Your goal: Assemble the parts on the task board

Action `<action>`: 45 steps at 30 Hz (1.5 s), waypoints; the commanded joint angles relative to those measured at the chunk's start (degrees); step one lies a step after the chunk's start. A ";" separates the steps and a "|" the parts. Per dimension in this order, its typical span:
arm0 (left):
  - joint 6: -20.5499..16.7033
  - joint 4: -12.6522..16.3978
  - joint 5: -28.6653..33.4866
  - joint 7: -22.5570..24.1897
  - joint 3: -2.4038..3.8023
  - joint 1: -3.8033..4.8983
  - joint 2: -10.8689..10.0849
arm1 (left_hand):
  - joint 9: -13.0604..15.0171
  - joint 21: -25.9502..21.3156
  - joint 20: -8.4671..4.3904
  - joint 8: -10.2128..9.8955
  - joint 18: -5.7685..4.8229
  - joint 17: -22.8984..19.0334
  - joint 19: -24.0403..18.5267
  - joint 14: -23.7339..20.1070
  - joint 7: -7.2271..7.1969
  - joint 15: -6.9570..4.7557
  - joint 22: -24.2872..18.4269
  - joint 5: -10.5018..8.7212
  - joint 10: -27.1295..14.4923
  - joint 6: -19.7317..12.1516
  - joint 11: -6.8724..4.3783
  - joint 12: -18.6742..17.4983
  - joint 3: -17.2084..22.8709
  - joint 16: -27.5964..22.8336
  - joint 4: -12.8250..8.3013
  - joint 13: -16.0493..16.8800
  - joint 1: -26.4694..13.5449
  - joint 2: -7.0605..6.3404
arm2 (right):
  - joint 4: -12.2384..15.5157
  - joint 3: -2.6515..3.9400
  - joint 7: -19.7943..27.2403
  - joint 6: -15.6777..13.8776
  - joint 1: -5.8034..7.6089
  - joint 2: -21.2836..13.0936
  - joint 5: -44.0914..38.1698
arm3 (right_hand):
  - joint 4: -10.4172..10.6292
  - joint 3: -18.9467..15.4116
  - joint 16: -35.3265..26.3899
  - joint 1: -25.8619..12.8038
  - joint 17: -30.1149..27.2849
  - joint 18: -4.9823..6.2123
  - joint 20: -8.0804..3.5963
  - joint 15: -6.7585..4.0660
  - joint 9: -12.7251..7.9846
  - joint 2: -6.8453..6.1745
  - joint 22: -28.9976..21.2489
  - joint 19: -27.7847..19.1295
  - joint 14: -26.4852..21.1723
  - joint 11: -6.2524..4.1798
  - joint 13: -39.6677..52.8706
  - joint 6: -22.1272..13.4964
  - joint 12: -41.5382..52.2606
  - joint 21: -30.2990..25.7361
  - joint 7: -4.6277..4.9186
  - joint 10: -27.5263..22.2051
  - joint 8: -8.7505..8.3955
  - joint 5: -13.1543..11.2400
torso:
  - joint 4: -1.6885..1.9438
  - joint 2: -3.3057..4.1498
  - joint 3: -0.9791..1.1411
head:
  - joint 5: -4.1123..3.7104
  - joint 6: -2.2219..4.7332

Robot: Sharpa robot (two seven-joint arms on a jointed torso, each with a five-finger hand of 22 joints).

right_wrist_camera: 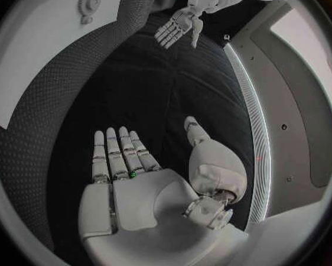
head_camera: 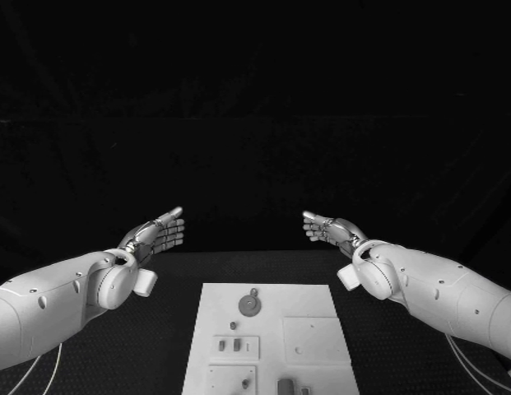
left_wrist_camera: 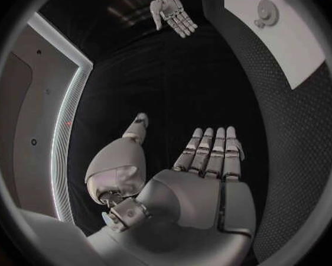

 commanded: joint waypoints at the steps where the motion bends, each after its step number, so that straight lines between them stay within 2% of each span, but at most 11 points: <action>1: -2.87 2.19 0.55 1.26 0.33 -0.63 -0.26 | -12.19 -1.64 -1.82 -6.22 -0.87 -13.31 -18.95 -18.03 -4.25 -4.35 -20.37 -1.92 -23.32 -19.32 -3.98 -1.70 -11.58 -6.91 6.71 -2.36 -24.45 1.11 | 2.15 0.05 0.97 -2.33 -0.33 -0.64 1.38 | 7.25 -15.21 -11.19 -22.50 -11.93 -2.97 -4.75 -4.60 -14.73 0.95 -46.94 -12.62 -20.10 -4.17 -8.77 -19.93 -5.13 -7.78 -5.07 -24.44 -4.60 -2.43 | -0.16 -1.32 0.19 | 0.47 -1.21; 4: -5.90 5.11 1.07 2.39 0.81 -1.56 -0.88 | -12.19 -1.64 -1.82 -6.22 -0.87 -13.31 -18.95 -18.03 -4.25 -4.35 -20.37 -1.92 -23.32 -19.32 -3.98 -1.70 -11.58 -6.91 6.71 -2.36 -24.45 1.11 | 5.18 0.07 1.87 -4.88 -0.85 -1.64 2.95 | 7.25 -15.21 -11.19 -22.50 -11.93 -2.97 -4.75 -4.60 -14.73 0.95 -46.94 -12.62 -20.10 -4.17 -8.77 -19.93 -5.13 -7.78 -5.07 -24.44 -4.60 -2.43 | -0.31 -2.81 0.44 | 1.06 -2.73; 6: -9.21 8.30 1.63 3.63 1.34 -2.57 -1.56 | -12.19 -1.64 -1.82 -6.22 -0.87 -13.31 -18.95 -18.03 -4.25 -4.35 -20.37 -1.92 -23.32 -19.32 -3.98 -1.70 -11.58 -6.91 6.71 -2.36 -24.45 1.11 | 8.49 0.10 2.85 -7.66 -1.41 -2.74 4.67 | 7.25 -15.21 -11.19 -22.50 -11.93 -2.97 -4.75 -4.60 -14.73 0.95 -46.94 -12.62 -20.10 -4.17 -8.77 -19.93 -5.13 -7.78 -5.07 -24.44 -4.60 -2.43 | -0.45 -4.16 0.66 | 1.59 -4.10; 8: -12.39 11.37 2.17 4.82 1.84 -3.55 -2.21 | -12.19 -1.64 -1.82 -6.22 -0.87 -13.31 -18.95 -18.03 -4.25 -4.35 -20.37 -1.92 -23.32 -19.32 -3.98 -1.70 -11.58 -6.91 6.71 -2.36 -24.45 1.11 | 11.67 0.12 3.79 -10.34 -1.96 -3.79 6.31 | 7.25 -15.21 -11.19 -22.50 -11.93 -2.97 -4.75 -4.60 -14.73 0.95 -46.94 -12.62 -20.10 -4.17 -8.77 -19.93 -5.13 -7.78 -5.07 -24.44 -4.60 -2.43 | -0.53 -5.00 0.80 | 1.93 -4.95; 11: -17.84 16.61 3.10 6.85 2.71 -5.22 -3.33 | -12.19 -1.64 -1.82 -6.22 -0.87 -13.31 -18.95 -18.03 -4.25 -4.35 -20.37 -1.92 -23.32 -19.32 -3.98 -1.70 -11.58 -6.91 6.71 -2.36 -24.45 1.11 | 17.11 0.16 5.41 -14.92 -2.89 -5.60 9.13 | 7.25 -15.21 -11.19 -22.50 -11.93 -2.97 -4.75 -4.60 -14.73 0.95 -46.94 -12.62 -20.10 -4.17 -8.77 -19.93 -5.13 -7.78 -5.07 -24.44 -4.60 -2.43 | -0.62 -5.83 0.94 | 2.26 -5.81; 14: -24.18 22.73 4.19 9.23 3.72 -7.17 -4.63 | -12.19 -1.64 -1.82 -6.22 -0.87 -13.31 -18.95 -18.03 -4.25 -4.35 -20.37 -1.92 -23.32 -19.32 -3.98 -1.70 -11.58 -6.91 6.71 -2.36 -24.45 1.11 | 23.46 0.21 7.29 -20.26 -3.97 -7.70 12.42 | 7.25 -15.21 -11.19 -22.50 -11.93 -2.97 -4.75 -4.60 -14.73 0.95 -46.94 -12.62 -20.10 -4.17 -8.77 -19.93 -5.13 -7.78 -5.07 -24.44 -4.60 -2.43 | -0.65 -6.16 0.99 | 2.38 -6.14; 17: -29.05 27.42 5.02 11.05 4.50 -8.66 -5.63 | -12.19 -1.64 -1.82 -6.22 -0.87 -13.31 -18.95 -18.03 -4.25 -4.35 -20.37 -1.92 -23.32 -19.32 -3.98 -1.70 -11.58 -6.91 6.71 -2.36 -24.45 1.11 | 28.78 0.25 8.87 -24.73 -4.88 -9.46 15.17 | 7.25 -15.21 -11.19 -22.50 -11.93 -2.97 -4.75 -4.60 -14.73 0.95 -46.94 -12.62 -20.10 -4.17 -8.77 -19.93 -5.13 -7.78 -5.07 -24.44 -4.60 -2.43 | -0.65 -6.16 0.99 | 2.38 -6.14; 21: -34.65 32.82 5.97 13.14 5.39 -10.38 -6.78 | -12.19 -1.64 -1.82 -6.22 -0.87 -13.31 -18.95 -18.03 -4.25 -4.35 -20.37 -1.92 -23.32 -19.32 -3.98 -1.70 -11.58 -6.91 6.71 -2.36 -24.45 1.11 | 36.16 0.31 11.06 -30.94 -6.14 -11.91 18.99 | 7.25 -15.21 -11.19 -22.50 -11.93 -2.97 -4.75 -4.60 -14.73 0.95 -46.94 -12.62 -20.10 -4.17 -8.77 -19.93 -5.13 -7.78 -5.07 -24.44 -4.60 -2.43 | -0.65 -6.16 0.99 | 2.38 -6.14; 25: -37.62 35.67 6.48 14.25 5.86 -11.29 -7.39 | -12.19 -1.64 -1.82 -6.22 -0.87 -13.31 -18.95 -18.03 -4.25 -4.35 -20.37 -1.92 -23.32 -19.32 -3.98 -1.70 -11.58 -6.91 6.71 -2.36 -24.45 1.11 | 40.72 0.34 12.41 -34.78 -6.92 -13.42 21.36 | 7.25 -15.21 -11.19 -22.50 -11.93 -2.97 -4.75 -4.60 -14.73 0.95 -46.94 -12.62 -20.10 -4.17 -8.77 -19.93 -5.13 -7.78 -5.07 -24.44 -4.60 -2.43 | -0.65 -6.16 0.99 | 2.38 -6.14; 31: -38.75 36.76 6.67 14.67 6.04 -11.64 -7.62 | -12.19 -1.64 -1.82 -6.22 -0.87 -13.31 -18.95 -18.03 -4.25 -4.35 -20.37 -1.92 -23.32 -19.32 -3.98 -1.70 -11.58 -6.91 6.71 -2.36 -24.45 1.11 | 44.17 0.37 13.44 -37.69 -7.51 -14.56 23.15 | 7.25 -15.21 -11.19 -22.50 -11.93 -2.97 -4.75 -4.60 -14.73 0.95 -46.94 -12.62 -20.10 -4.17 -8.77 -19.93 -5.13 -7.78 -5.07 -24.44 -4.60 -2.43 | -0.65 -6.16 0.99 | 2.38 -6.14; 45: -38.75 36.76 6.67 14.67 6.04 -11.64 -7.62 | -12.19 -1.64 -1.82 -6.22 -0.87 -13.31 -18.95 -18.03 -4.25 -4.35 -20.37 -1.92 -23.32 -19.32 -3.98 -1.70 -11.58 -6.91 6.71 -2.36 -24.45 1.11 | 44.29 0.37 13.47 -37.78 -7.53 -14.60 23.20 | 7.25 -15.21 -11.19 -22.50 -11.93 -2.97 -4.75 -4.60 -14.73 0.95 -46.94 -12.62 -20.10 -4.17 -8.77 -19.93 -5.13 -7.78 -5.07 -24.44 -4.60 -2.43 | -0.65 -6.16 0.99 | 2.38 -6.14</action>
